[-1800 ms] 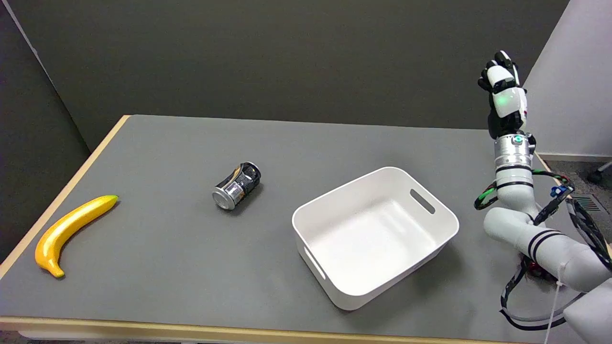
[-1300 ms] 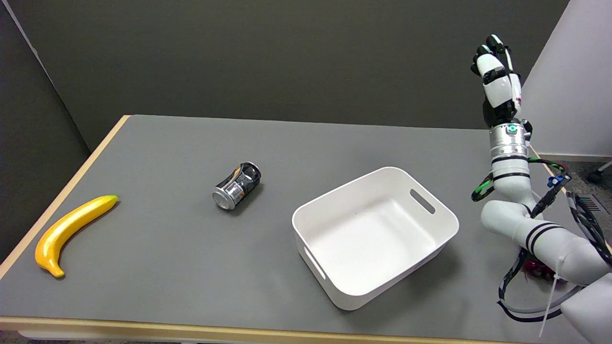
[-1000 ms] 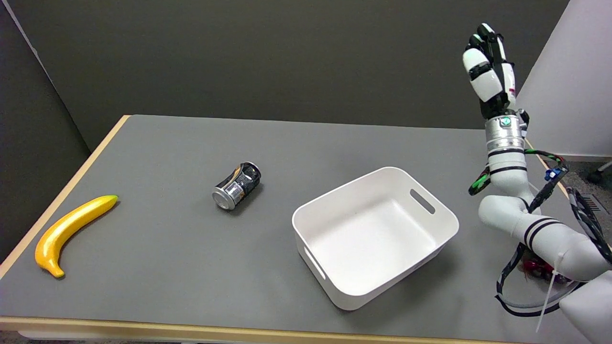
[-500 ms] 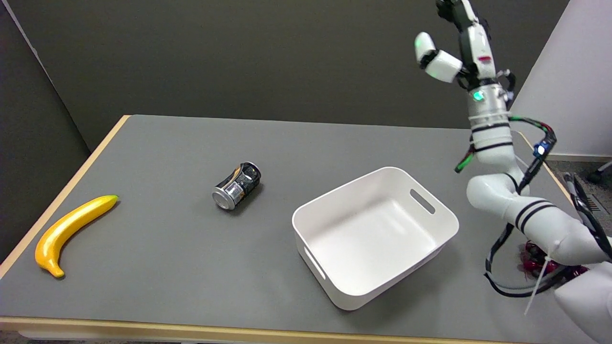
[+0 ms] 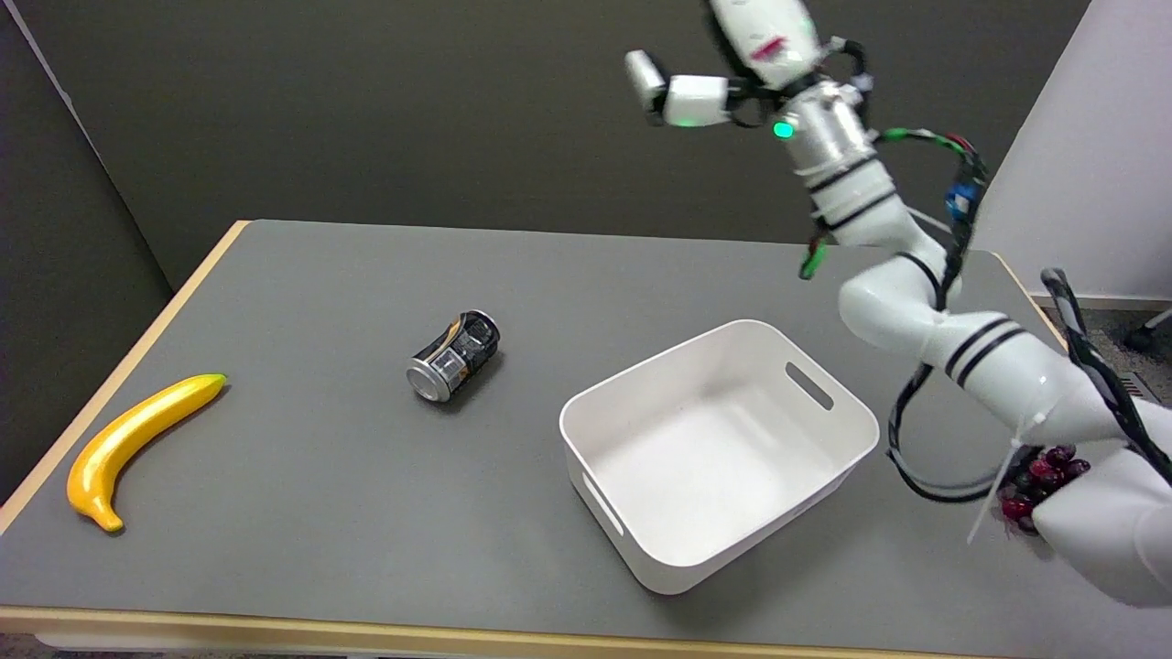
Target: Pick up the black can.
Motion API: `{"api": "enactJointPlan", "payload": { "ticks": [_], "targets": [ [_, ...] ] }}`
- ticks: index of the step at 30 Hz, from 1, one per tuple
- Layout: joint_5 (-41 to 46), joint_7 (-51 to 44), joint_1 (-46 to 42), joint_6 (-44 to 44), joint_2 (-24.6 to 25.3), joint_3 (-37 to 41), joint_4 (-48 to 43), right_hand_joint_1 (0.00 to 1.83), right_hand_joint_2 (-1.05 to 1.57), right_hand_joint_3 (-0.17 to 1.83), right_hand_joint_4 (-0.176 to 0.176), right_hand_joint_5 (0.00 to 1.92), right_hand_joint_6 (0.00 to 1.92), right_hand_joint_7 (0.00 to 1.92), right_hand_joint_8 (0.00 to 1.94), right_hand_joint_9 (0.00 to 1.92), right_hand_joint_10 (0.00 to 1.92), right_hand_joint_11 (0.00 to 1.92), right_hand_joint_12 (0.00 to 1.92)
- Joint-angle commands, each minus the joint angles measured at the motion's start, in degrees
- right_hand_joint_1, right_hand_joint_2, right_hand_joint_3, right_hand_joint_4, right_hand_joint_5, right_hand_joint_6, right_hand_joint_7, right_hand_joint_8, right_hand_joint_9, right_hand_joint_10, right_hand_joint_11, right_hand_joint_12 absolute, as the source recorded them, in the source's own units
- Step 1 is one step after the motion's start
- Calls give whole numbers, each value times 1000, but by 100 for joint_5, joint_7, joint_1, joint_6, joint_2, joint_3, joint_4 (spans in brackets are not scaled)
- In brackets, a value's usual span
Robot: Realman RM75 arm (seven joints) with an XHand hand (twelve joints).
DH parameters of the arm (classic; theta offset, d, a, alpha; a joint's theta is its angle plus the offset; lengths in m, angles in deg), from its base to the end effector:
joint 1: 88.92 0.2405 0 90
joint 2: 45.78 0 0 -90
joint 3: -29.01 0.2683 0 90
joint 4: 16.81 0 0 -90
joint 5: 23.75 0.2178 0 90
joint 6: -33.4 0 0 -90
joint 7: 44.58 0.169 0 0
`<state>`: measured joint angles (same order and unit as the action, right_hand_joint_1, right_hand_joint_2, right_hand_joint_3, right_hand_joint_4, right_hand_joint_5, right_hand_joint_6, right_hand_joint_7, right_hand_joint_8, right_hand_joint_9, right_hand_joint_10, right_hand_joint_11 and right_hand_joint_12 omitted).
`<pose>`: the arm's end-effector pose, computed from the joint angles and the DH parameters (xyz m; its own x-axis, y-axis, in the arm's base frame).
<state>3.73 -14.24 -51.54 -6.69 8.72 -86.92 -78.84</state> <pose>-0.0684 -0.4781 0.3528 0.7704 0.5426 0.3348 -0.1432 -0.3644 0.9202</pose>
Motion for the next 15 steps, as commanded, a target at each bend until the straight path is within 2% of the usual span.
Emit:
{"api": "enactJointPlan", "payload": {
  "ticks": [1, 4, 9, 12, 15],
  "targets": [
    [-1656, 2570, 2168, 3854, -393, -2987, -2070, 493, 656, 982, 89, 93, 327, 170, 265, 202, 585, 13, 1038],
    [-1313, 2638, 2429, 4057, -408, -3507, -2195, 481, 638, 998, 81, 70, 248, 126, 256, 165, 574, 10, 986],
    [-1218, 2528, 2347, 4571, -364, -3569, -2410, 513, 624, 995, 64, 13, 102, 49, 208, 95, 546, 0, 923],
    [-1162, 2109, 2212, 4883, -342, -3569, -2471, 566, 621, 991, 58, -1, -1, 23, 145, 57, 524, -1, 852],
    [-980, 1565, 1961, 4981, -313, -3561, -2394, 640, 625, 994, 55, -1, -1, -1, 87, 39, 491, -1, 778]
  ]
}}
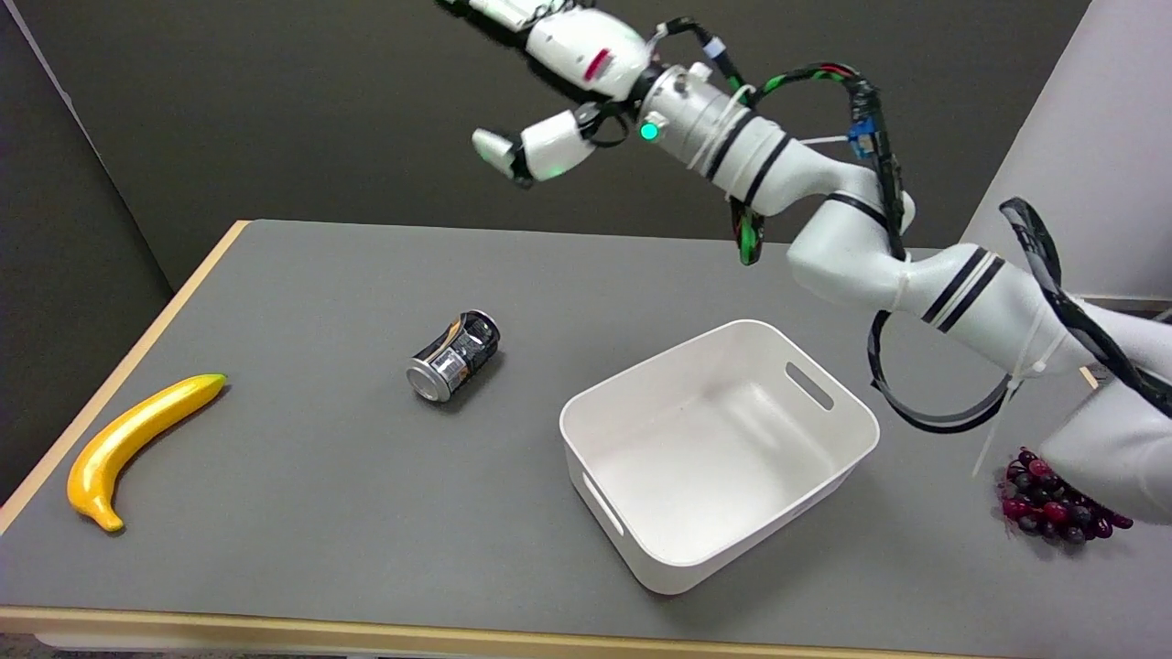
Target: Pick up the black can.
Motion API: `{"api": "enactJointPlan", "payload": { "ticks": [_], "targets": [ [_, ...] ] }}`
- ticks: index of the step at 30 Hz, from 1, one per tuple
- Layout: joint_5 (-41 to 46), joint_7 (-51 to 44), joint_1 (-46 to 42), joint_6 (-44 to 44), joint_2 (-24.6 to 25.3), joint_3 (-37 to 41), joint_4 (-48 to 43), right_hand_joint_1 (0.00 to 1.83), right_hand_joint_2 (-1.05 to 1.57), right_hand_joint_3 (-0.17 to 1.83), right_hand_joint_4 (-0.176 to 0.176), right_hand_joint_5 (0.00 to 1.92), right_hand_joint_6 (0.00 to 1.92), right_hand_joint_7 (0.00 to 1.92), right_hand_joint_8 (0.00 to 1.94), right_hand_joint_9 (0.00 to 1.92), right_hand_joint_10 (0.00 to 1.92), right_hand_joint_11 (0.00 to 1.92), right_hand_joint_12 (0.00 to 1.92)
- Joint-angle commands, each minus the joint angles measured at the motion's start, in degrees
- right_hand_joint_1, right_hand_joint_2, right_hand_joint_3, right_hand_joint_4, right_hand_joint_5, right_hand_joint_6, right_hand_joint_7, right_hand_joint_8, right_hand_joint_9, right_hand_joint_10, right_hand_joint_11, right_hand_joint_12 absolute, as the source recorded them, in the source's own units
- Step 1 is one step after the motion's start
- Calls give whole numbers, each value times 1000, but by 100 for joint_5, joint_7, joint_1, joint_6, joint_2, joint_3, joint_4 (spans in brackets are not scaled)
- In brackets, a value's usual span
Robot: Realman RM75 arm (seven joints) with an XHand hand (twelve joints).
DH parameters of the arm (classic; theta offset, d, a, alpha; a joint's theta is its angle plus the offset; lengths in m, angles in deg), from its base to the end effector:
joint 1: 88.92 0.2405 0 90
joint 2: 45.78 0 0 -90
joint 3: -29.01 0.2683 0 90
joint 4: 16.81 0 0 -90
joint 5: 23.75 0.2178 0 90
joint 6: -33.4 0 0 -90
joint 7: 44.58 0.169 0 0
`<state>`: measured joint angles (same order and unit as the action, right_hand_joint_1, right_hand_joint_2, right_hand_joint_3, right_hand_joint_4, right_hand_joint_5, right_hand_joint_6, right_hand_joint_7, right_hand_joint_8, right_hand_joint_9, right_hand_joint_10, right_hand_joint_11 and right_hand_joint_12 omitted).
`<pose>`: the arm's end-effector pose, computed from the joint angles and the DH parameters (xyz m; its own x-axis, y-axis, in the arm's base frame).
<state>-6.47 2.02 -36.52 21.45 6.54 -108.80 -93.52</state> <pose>-0.0503 -0.4969 0.2208 0.9539 0.1983 0.2252 -0.0734 -0.5734 0.8160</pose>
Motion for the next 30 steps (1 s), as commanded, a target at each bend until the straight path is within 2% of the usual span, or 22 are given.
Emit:
{"api": "enactJointPlan", "payload": {
  "ticks": [1, 7, 9, 13, 15, 16, 18, 20, 30],
  "targets": [
    [66, -304, 374, 2176, -75, -1373, -868, 651, 627, 995, 54, -1, -1, 0, 80, 36, 483, -1, 766],
    [23, -1228, 125, 2133, 172, -1365, -415, 644, 627, 936, 51, -1, -1, -1, 71, 26, 439, -1, 732],
    [19, -1476, 81, 2099, 290, -1365, -169, 689, 628, 990, 44, -1, -1, -1, 61, 22, 449, -1, 699],
    [15, -1896, -44, 1943, 569, -1365, 353, 622, 622, 983, 47, -1, -1, 1, 119, 23, 463, -1, 716],
    [-10, -2057, -115, 1819, 707, -1365, 599, 711, 616, 997, 39, 1, 13, 23, 107, 17, 479, -1, 695],
    [-55, -2107, -149, 1753, 773, -1365, 699, 745, 618, 1000, 35, 2, 26, 31, 109, 17, 485, -1, 686],
    [-234, -2121, -200, 1670, 876, -1365, 847, 648, 643, 955, 38, -1, 67, 8, 196, 33, 468, -1, 702],
    [-342, -2095, -224, 1637, 919, -1365, 914, 681, 631, 1006, 37, -1, 110, 25, 166, 27, 497, -1, 716],
    [-337, -2073, -433, 1479, 1064, -1361, 995, 680, 631, 1007, 39, -1, 108, 30, 174, 32, 507, -1, 739]
  ]
}}
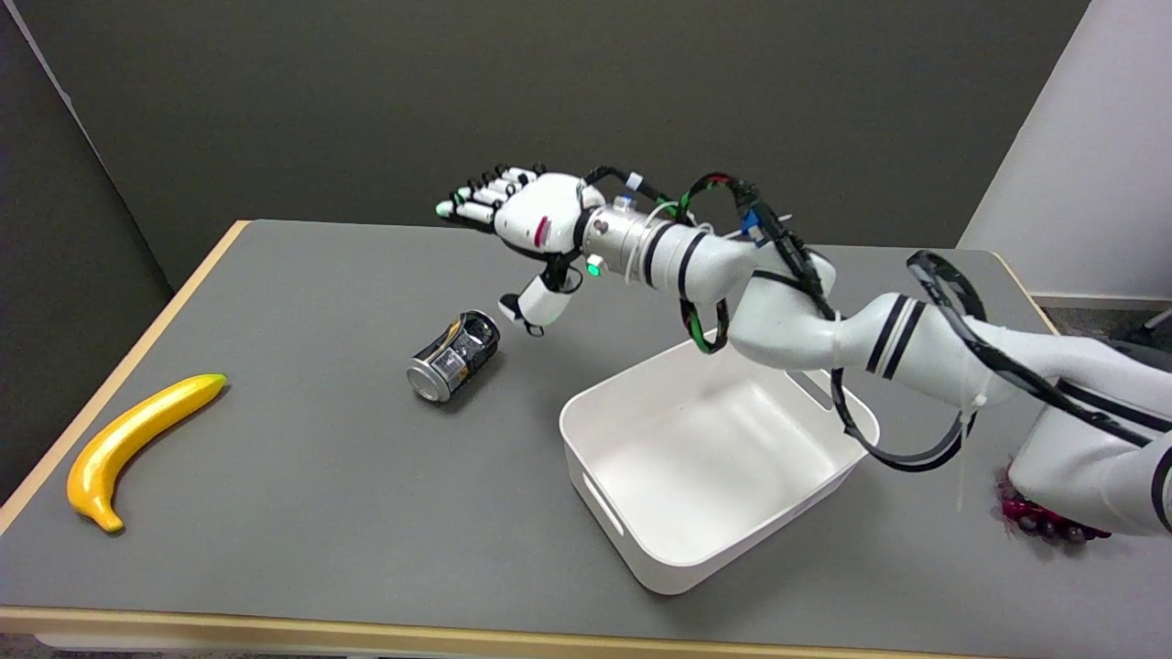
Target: Pick up the black can.
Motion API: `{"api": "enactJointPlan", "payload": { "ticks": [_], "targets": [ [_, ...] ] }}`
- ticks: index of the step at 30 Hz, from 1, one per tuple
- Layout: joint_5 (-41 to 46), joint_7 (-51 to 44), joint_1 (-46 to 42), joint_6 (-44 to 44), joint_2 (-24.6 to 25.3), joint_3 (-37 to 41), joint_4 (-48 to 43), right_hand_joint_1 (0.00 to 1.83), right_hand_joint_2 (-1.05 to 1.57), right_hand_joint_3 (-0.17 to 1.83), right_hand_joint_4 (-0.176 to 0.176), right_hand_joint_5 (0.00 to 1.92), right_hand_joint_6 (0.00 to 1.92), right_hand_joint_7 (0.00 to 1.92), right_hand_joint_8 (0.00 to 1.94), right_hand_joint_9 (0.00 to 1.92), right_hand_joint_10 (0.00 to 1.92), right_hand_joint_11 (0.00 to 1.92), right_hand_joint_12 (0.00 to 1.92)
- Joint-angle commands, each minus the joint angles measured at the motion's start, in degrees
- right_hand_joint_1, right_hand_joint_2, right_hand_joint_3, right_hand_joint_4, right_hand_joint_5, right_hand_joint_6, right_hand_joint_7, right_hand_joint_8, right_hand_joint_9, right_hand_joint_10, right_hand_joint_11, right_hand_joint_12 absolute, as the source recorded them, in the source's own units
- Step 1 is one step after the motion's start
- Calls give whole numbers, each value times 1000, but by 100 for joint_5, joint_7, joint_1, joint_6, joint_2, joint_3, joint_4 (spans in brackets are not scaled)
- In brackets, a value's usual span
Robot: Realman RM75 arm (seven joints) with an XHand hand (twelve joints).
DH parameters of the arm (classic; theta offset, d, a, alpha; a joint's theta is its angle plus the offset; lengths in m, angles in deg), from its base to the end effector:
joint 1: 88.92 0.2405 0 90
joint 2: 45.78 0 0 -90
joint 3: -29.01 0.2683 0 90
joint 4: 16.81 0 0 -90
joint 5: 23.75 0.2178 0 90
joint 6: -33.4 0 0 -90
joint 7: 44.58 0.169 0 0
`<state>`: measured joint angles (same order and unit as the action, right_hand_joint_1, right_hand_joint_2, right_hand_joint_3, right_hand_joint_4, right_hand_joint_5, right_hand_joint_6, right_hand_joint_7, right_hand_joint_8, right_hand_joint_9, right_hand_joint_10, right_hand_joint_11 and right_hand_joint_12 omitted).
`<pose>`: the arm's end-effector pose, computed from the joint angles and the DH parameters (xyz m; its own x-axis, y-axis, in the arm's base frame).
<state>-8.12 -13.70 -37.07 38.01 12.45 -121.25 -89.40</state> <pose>-0.1720 -0.5066 0.1785 0.9737 0.0032 -0.2279 0.1975 -0.5110 0.8366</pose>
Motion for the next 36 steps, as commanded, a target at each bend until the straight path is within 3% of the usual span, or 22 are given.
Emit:
{"api": "enactJointPlan", "payload": {
  "ticks": [1, 15, 18, 36],
  "targets": [
    [-175, -500, -418, -215, 491, -112, 604, 679, 635, 999, 40, -1, 100, 30, 179, 35, 502, -1, 736],
    [-152, -497, -678, -950, 1033, -104, 1436, 723, 637, 1015, 31, -1, 16, 49, 152, 34, 531, -1, 740],
    [-144, -492, -681, -1089, 1142, -100, 1618, 646, 617, 978, 37, -1, -1, 40, 178, 44, 517, -1, 783],
    [160, -393, -694, -1684, 1579, -80, 2548, 633, 611, 977, 37, -1, -1, 36, 167, 46, 527, -1, 811]
  ]
}}
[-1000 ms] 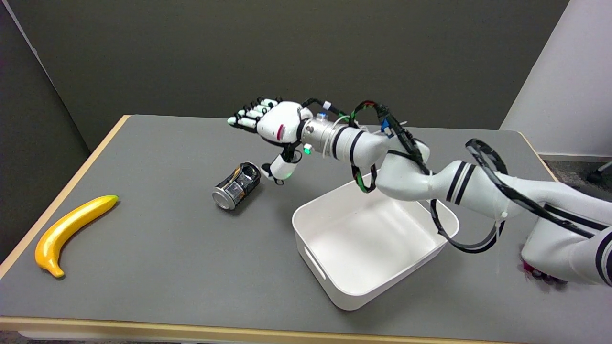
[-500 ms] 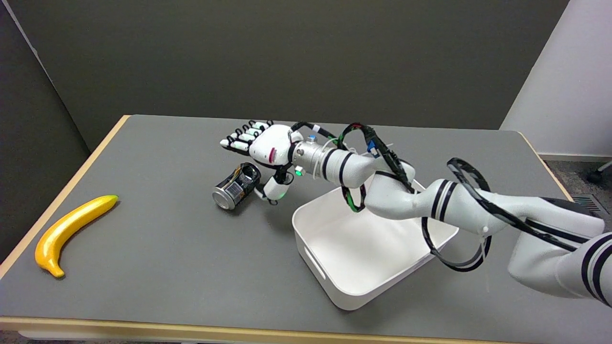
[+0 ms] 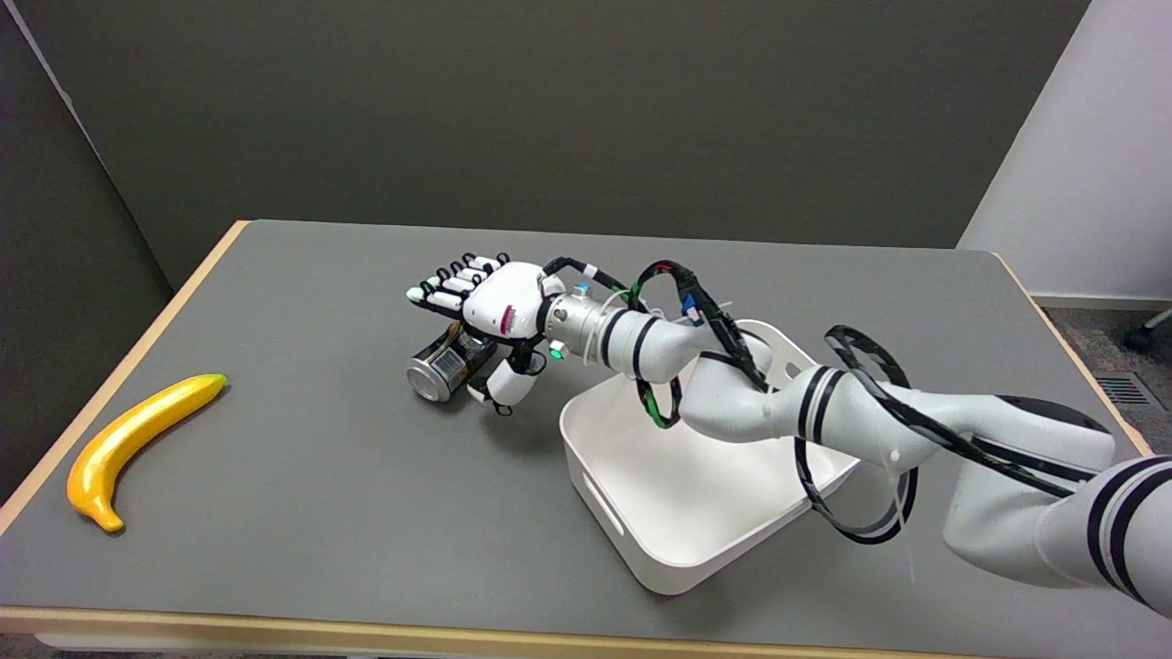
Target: Pick up the black can.
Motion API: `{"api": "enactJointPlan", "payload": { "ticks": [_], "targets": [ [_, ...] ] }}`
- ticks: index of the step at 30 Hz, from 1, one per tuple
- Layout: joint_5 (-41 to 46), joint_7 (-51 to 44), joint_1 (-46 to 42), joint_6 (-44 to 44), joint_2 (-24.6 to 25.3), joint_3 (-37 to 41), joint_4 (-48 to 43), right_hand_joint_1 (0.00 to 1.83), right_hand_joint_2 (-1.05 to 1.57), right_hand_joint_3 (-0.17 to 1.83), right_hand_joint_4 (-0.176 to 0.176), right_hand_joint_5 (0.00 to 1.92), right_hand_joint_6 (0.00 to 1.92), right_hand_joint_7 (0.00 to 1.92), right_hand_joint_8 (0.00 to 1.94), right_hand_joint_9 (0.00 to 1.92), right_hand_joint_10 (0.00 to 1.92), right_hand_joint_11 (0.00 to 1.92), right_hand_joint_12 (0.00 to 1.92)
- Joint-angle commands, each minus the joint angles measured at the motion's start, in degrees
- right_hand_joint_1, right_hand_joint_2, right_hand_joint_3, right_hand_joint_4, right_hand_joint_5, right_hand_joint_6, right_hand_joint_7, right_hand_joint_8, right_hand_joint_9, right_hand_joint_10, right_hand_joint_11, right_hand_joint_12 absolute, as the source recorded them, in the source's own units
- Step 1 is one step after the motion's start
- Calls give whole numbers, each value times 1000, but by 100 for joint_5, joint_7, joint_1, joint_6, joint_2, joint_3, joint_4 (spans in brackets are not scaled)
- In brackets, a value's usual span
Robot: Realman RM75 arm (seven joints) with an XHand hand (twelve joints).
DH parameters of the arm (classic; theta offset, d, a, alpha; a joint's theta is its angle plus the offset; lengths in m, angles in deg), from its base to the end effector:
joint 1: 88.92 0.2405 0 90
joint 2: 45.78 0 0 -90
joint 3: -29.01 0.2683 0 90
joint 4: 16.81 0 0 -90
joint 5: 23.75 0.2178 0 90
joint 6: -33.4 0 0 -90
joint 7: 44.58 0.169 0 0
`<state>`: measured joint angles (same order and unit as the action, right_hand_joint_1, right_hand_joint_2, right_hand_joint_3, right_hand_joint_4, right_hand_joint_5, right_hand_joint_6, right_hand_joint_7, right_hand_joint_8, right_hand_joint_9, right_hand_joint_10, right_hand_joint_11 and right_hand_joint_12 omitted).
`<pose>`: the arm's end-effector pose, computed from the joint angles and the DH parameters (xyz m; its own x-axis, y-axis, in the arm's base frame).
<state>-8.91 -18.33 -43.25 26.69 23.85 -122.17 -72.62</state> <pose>-0.2602 -0.5001 0.1353 0.9755 -0.0536 -0.2134 0.1449 -0.5734 0.8063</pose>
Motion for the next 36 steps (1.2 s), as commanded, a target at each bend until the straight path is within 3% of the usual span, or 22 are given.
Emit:
{"api": "enactJointPlan", "payload": {
  "ticks": [1, 18, 23, 25, 27, 29, 31, 36],
  "targets": [
    [243, 78, -82, -565, 455, 12, 895, 632, 611, 977, 37, -1, -1, 36, 168, 46, 527, -1, 813],
    [243, 82, -224, -626, 520, 76, 1015, 720, 650, 1016, 27, -1, 50, 40, 182, 29, 560, 0, 799],
    [243, 42, -252, -641, 520, 103, 979, 721, 691, 951, 33, 9, 188, 110, 245, 117, 536, -1, 852],
    [243, 34, -252, -645, 520, 119, 979, 726, 666, 1011, 36, 45, 195, 113, 305, 122, 587, -1, 883],
    [243, 34, -252, -661, 520, 123, 979, 736, 692, 1015, 41, 75, 317, 161, 305, 154, 600, -1, 896],
    [243, 34, -255, -669, 520, 127, 979, 762, 726, 941, 45, 110, 322, 211, 261, 186, 581, -1, 899],
    [243, 34, -267, -685, 528, 147, 979, 739, 725, 1023, 47, 161, 435, 256, 360, 230, 649, -1, 931],
    [215, 13, -316, -689, 512, 262, 1007, 770, 796, 959, 62, 251, 893, 410, 513, 341, 739, 47, 979]
  ]
}}
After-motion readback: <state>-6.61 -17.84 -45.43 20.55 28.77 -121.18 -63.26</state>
